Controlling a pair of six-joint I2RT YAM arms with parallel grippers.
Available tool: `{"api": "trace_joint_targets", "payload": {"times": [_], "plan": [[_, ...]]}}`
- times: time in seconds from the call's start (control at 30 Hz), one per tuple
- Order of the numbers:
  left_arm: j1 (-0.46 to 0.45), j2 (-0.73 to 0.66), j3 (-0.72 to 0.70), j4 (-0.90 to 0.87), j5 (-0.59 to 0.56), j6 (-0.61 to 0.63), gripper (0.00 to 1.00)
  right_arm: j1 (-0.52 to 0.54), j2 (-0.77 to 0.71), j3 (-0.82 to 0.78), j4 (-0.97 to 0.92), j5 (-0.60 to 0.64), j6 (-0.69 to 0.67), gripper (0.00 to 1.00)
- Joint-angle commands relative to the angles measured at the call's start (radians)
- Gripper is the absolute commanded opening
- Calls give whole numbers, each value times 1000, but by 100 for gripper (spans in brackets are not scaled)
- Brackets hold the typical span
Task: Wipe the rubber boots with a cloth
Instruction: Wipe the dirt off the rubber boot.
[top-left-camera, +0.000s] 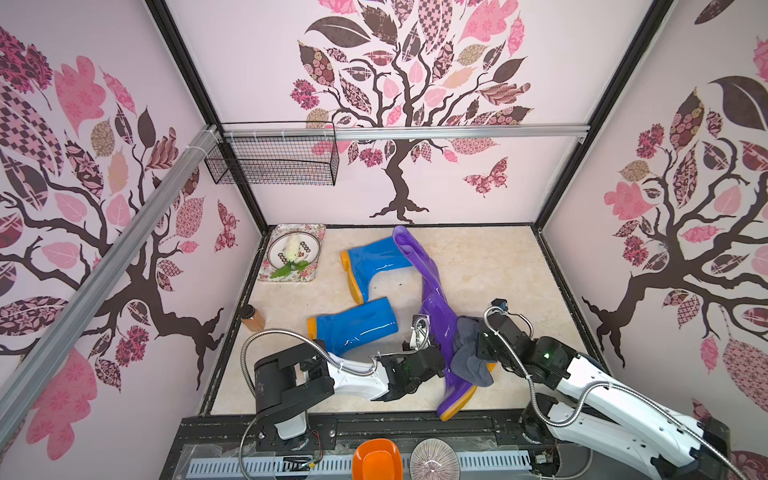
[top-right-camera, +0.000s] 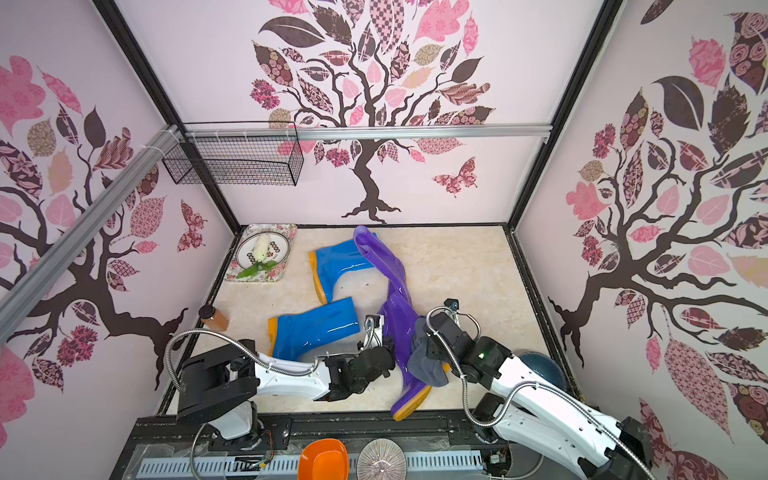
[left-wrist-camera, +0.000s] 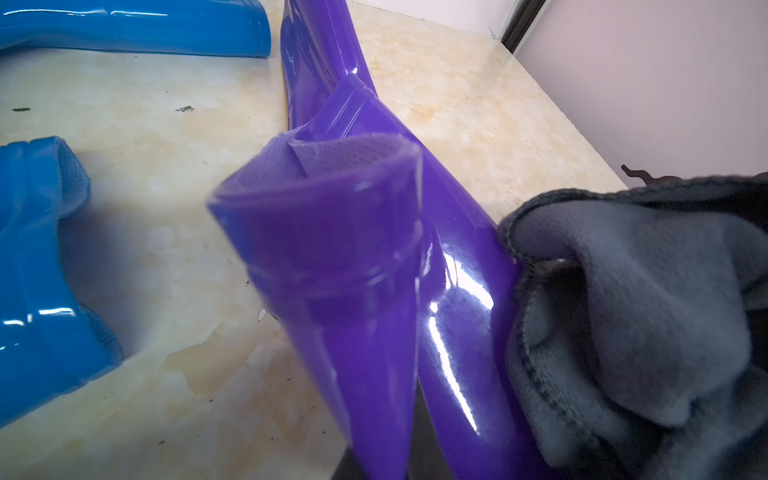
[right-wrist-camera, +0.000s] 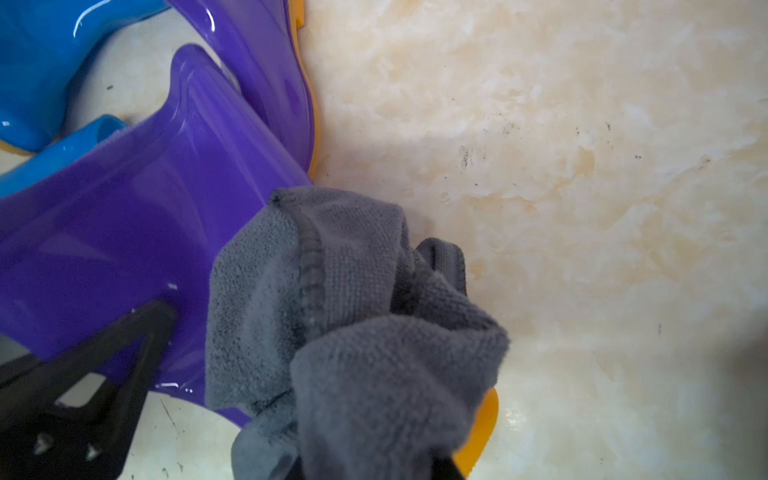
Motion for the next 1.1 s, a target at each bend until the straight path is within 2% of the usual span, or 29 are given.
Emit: {"api": "trace_joint_targets", "payload": {"times": [0.0,0.13,0.27,0.4,0.47,0.53,0.6,0.63,0.73,0.8,0.9,0.97,1.07], "plan": [[-20,-6,4,66,37,22,0,-4,-14,28,24,-118,40,0],[-20,3,24,71,44,35,0,17,-67,-4,50,-282,138,0],[-18,-5,24,72,28,46,0,170,-91,-78,103,-257,291,0],[-18,-5,25,73,32,41,0,281,-25,-122,193,-238,351,0],[-19,0,33,72,41,38,0,284,-17,-125,161,-188,377,0],[-18,2,34,72,47,35,0,280,-66,-116,68,-20,408,0],[-22,2,30,68,49,32,0,227,-143,-99,23,95,345,0],[-25,2,28,68,52,29,0,157,-158,-91,26,88,283,0],[-33,7,25,65,56,22,0,-158,-77,-85,79,-158,101,0],[-40,4,24,67,57,19,0,-301,-2,-98,175,-368,-1,0],[-46,-6,24,67,57,24,0,-305,73,-31,231,-481,-67,0],[-52,-11,27,70,58,30,0,-294,99,-2,302,-569,-69,0],[-59,-7,37,78,63,41,0,-258,136,31,420,-625,-59,0]]}}
